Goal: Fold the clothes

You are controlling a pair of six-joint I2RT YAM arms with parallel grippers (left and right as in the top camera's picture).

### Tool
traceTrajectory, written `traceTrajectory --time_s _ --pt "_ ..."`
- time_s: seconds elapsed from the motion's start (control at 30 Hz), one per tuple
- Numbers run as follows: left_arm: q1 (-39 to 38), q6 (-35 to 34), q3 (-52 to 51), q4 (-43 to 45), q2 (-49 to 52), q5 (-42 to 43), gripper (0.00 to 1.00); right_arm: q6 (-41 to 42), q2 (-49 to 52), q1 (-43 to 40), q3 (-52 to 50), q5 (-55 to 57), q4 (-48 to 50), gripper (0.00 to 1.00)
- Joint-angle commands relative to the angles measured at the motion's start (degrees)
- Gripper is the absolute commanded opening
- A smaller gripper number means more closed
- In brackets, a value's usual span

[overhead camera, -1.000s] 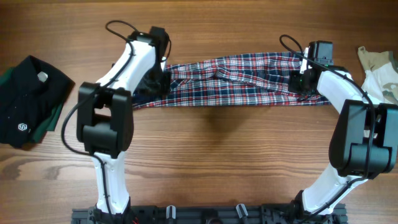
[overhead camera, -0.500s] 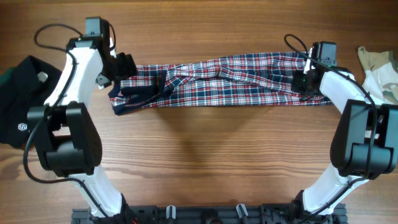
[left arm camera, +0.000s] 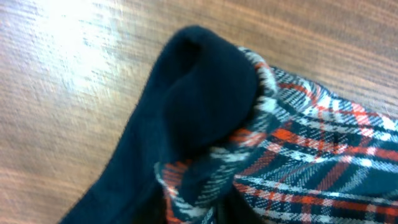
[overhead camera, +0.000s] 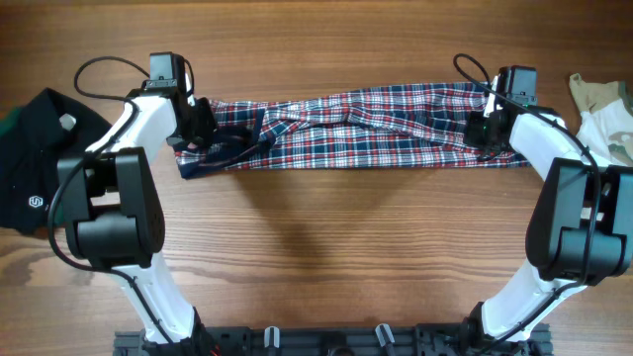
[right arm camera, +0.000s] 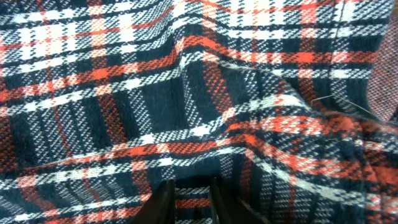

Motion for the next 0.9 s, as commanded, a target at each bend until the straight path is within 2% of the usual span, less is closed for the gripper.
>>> traceTrajectory --time_s 0.0,0.17,0.37,0.4,0.47,0.5,0.6,0.7,0.8,0.87 --pt "1.4 4.17 -0.68 3.19 2.67 -5.53 0.18 0.79 1.99 -0.28 -1.66 -1.14 -0.33 0.16" --pt "5.11 6.99 -0.68 8.22 2.71 -5.49 0.18 0.79 2.01 -0.28 -1.66 -1.11 -0.31 0.15" --pt "5.92 11.93 -0.7 11.67 2.71 -5.51 0.27 0.81 2.01 -0.28 -1.66 -1.11 -0.26 0.15" --pt "6.01 12.37 -0.68 12.61 2.71 -5.49 0.33 0.79 2.01 -0.28 -1.66 -1.11 -0.26 0.15" --pt "5.99 12.72 -0.37 13.86 2.56 -5.49 0.56 0.79 2.01 -0.28 -1.66 -1.11 -0.26 0.15" --pt "5.95 12.68 0.5 13.44 2.16 -4.98 0.63 0.79 2.01 -0.28 -1.66 -1.11 -0.13 0.16" --pt "5.2 10.62 7.34 10.69 -3.06 -2.23 0.72 0.79 2.01 -0.28 -1.66 -1.14 -0.09 0.16" --pt "4.2 7.74 9.53 8.94 -8.02 0.44 0.77 0.81 2.01 -0.28 -1.66 -1.16 -0.07 0.16" --pt "1.09 8.48 9.51 4.37 -9.97 7.1 0.84 0.83 2.01 -0.28 -1.66 -1.44 0.04 0.16" --pt "-1.77 12.74 9.51 3.02 -9.14 13.22 0.85 0.81 2.01 -0.28 -1.66 -2.56 0.13 0.16"
